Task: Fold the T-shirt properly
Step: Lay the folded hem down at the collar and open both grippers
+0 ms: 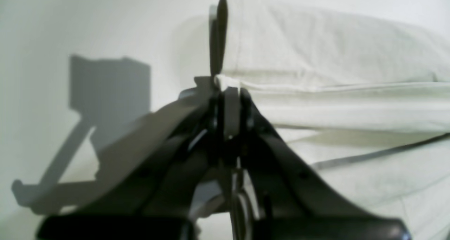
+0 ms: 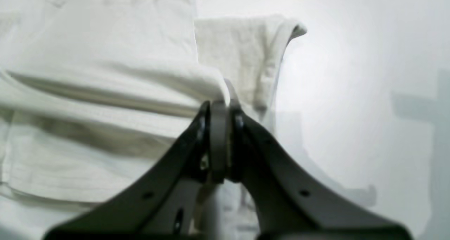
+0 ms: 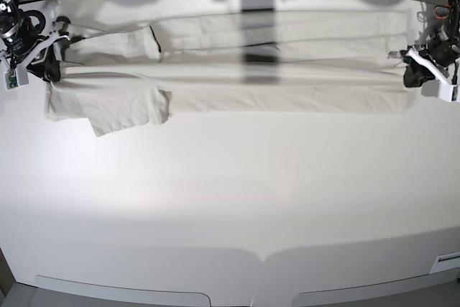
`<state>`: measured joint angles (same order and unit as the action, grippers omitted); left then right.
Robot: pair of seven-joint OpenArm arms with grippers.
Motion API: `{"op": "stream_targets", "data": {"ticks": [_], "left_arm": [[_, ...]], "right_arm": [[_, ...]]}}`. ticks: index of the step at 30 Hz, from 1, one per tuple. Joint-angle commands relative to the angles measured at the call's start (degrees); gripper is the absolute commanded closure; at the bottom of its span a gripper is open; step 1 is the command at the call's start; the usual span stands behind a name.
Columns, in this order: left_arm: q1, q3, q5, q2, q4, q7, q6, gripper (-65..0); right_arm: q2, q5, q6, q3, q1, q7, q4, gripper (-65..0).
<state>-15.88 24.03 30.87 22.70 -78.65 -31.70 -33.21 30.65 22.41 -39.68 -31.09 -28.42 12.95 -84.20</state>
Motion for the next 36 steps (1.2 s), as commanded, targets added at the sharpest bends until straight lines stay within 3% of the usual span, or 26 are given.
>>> {"op": "stream_targets", "data": {"ticks": [1,4,5,7,12,17,21,27,36], "left_arm": [[0.2,0.6,0.0,1.3,-0.9,1.3,0.2,0.0],[0.2,0.6,0.0,1.3,-0.9,1.3,0.2,-20.5],[0.2,0.7,0.0,1.3,-0.9,1.3,0.2,-26.4],[0.2,0.7,0.4,1.7,-1.0,1.3,0.2,-33.0],[0.2,0.7,8.4,6.3,-1.0,-1.6,0.2,-33.5],[0.2,0.7,19.7,10.4,-1.0,-11.0,-1.8,-33.5],[-0.2,0.7,23.9,11.0,-0.6,-17.6,-3.8,-33.5],[-1.1,0.7,24.9,11.5,5.9,-18.3,-6.4,-33.5],[0.2,0.7,41.8,12.2,21.0,-24.0,-6.8,-33.5]], "right_arm": [[1.4,0.2,1.0,-0.8,0.2,-1.0,-0.7,-5.9],[1.4,0.3,1.0,-0.8,0.2,-1.0,-0.7,-26.7],[1.4,0.3,1.0,-0.8,0.3,-1.0,-0.7,-30.6],[1.4,0.3,1.1,-0.8,0.9,-0.9,-0.7,-32.2],[1.4,0.3,1.0,-0.8,2.3,-0.5,-0.7,-32.2],[1.4,0.3,1.0,-0.8,3.0,2.3,-0.7,-32.1],[1.4,0.3,1.0,-0.8,3.0,2.6,-0.7,-32.1],[1.4,0.3,1.0,-0.8,3.0,3.6,-0.7,-32.1],[1.4,4.0,1.0,-0.8,3.0,3.6,-0.7,-32.1]]}}
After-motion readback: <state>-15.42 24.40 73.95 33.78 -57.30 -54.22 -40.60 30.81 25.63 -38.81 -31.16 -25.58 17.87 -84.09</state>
